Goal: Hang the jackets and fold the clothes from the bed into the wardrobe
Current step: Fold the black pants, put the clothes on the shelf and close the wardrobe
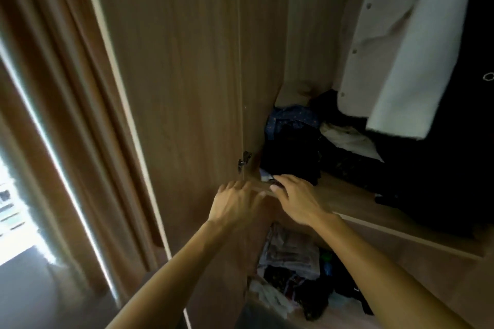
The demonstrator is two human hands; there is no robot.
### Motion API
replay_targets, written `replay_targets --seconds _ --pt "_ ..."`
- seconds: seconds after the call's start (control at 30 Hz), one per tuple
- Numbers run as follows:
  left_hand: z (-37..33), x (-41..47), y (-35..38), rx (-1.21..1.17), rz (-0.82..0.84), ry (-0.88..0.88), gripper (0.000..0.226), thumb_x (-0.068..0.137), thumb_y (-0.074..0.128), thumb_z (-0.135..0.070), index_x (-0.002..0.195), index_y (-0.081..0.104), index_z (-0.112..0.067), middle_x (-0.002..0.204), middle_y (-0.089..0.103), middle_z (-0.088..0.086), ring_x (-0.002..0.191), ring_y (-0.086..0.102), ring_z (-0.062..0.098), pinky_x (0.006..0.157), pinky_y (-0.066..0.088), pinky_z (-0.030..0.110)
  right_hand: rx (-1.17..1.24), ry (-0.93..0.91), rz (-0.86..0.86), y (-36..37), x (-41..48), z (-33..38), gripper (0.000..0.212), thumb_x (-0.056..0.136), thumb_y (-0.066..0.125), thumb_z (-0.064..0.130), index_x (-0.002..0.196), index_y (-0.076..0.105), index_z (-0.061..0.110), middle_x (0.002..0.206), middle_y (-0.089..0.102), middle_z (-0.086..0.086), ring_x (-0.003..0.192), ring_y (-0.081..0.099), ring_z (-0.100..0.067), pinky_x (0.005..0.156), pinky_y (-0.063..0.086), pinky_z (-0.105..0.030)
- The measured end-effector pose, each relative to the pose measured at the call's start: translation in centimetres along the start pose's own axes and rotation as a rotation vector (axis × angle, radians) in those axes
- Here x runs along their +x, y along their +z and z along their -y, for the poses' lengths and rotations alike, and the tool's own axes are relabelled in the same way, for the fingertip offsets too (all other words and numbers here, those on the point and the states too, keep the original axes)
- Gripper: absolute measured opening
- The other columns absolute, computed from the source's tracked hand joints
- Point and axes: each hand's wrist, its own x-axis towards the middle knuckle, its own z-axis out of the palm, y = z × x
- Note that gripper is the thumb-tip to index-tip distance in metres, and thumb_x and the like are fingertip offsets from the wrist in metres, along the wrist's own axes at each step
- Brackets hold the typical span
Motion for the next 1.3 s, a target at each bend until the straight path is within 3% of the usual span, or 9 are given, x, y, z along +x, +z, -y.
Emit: replay_targets --seconds 0.13,0.3,0.5,0.63,0.77,0.9,1.1,1.3 --pt "2.7 -3.8 -3.2 -0.046 -0.034 -0.002 0.050 0.095 0.026 -0.057 0.117 0.057 -0.023 0.120 0.060 -0.001 0.111 0.054 0.019 0.094 0.039 0.034 -0.014 0.013 -0.017 0.1 -1.5 4.5 0.050 0.098 0.033 0.048 0.140 0.044 0.021 0.145 0.043 -0.001 0.130 0.041 -0.021 0.105 0.033 -0.034" --pt "8.4 -7.7 -8.4 -0.080 -0.191 -0.095 0.048 0.095 0.030 -0.055 0.109 0.057 -0.019 0.105 0.064 0.004 0.095 0.062 0.023 0.075 0.044 0.034 -0.040 0.027 -0.029 1.1 -2.6 11.9 0.052 0.098 0.029 0.051 0.140 0.042 0.024 0.145 0.042 0.003 0.130 0.041 -0.018 0.104 0.034 -0.034" --pt "14.6 -5.6 -15.0 -0.016 -0.200 -0.186 0.057 0.092 0.032 -0.059 0.120 0.054 -0.014 0.115 0.060 0.013 0.102 0.058 0.031 0.087 0.046 0.043 -0.021 0.041 0.022 1.6 -3.0 20.1 0.056 0.097 0.029 0.054 0.141 0.041 0.022 0.146 0.041 0.002 0.131 0.041 -0.019 0.105 0.035 -0.035" --pt "15.0 -4.4 -16.5 -0.014 -0.306 -0.179 0.056 0.092 0.036 -0.057 0.114 0.051 -0.009 0.114 0.059 0.011 0.102 0.058 0.029 0.086 0.046 0.043 -0.016 0.057 0.006 0.8 -2.8 23.1 0.056 0.097 0.029 0.056 0.143 0.038 0.026 0.149 0.037 -0.001 0.136 0.035 -0.020 0.110 0.030 -0.037" --pt "16.0 -4.6 -16.0 0.015 -0.207 -0.237 0.061 0.091 0.032 -0.063 0.121 0.048 -0.011 0.117 0.060 0.009 0.104 0.059 0.029 0.087 0.048 0.042 -0.054 0.033 -0.017 -0.1 -2.9 24.6 0.053 0.099 0.030 0.050 0.142 0.040 0.021 0.147 0.040 0.000 0.133 0.039 -0.019 0.107 0.032 -0.033" --pt "16.4 -3.9 -15.7 -0.029 -0.169 -0.177 0.060 0.090 0.036 -0.062 0.118 0.049 -0.011 0.115 0.062 0.008 0.101 0.061 0.028 0.087 0.047 0.041 -0.051 0.045 -0.021 -0.5 -3.1 24.9 0.053 0.099 0.029 0.050 0.142 0.039 0.022 0.146 0.041 0.001 0.133 0.039 -0.018 0.107 0.032 -0.034" --pt "14.8 -4.1 -15.8 -0.157 -0.171 -0.169 0.063 0.084 0.045 -0.065 0.111 0.053 -0.009 0.104 0.063 0.009 0.089 0.062 0.028 0.073 0.051 0.036 -0.050 0.066 -0.068 -1.8 -3.9 24.0 0.052 0.099 0.029 0.050 0.142 0.040 0.022 0.146 0.041 0.001 0.132 0.039 -0.018 0.106 0.034 -0.035" --pt "10.8 -4.8 -14.7 -0.175 -0.181 -0.027 0.066 0.081 0.047 -0.067 0.117 0.048 -0.011 0.104 0.061 0.007 0.085 0.060 0.026 0.070 0.051 0.036 -0.036 0.142 -0.104 -3.0 -5.1 20.1 0.051 0.099 0.029 0.051 0.140 0.042 0.024 0.143 0.044 0.002 0.129 0.043 -0.018 0.103 0.037 -0.034"
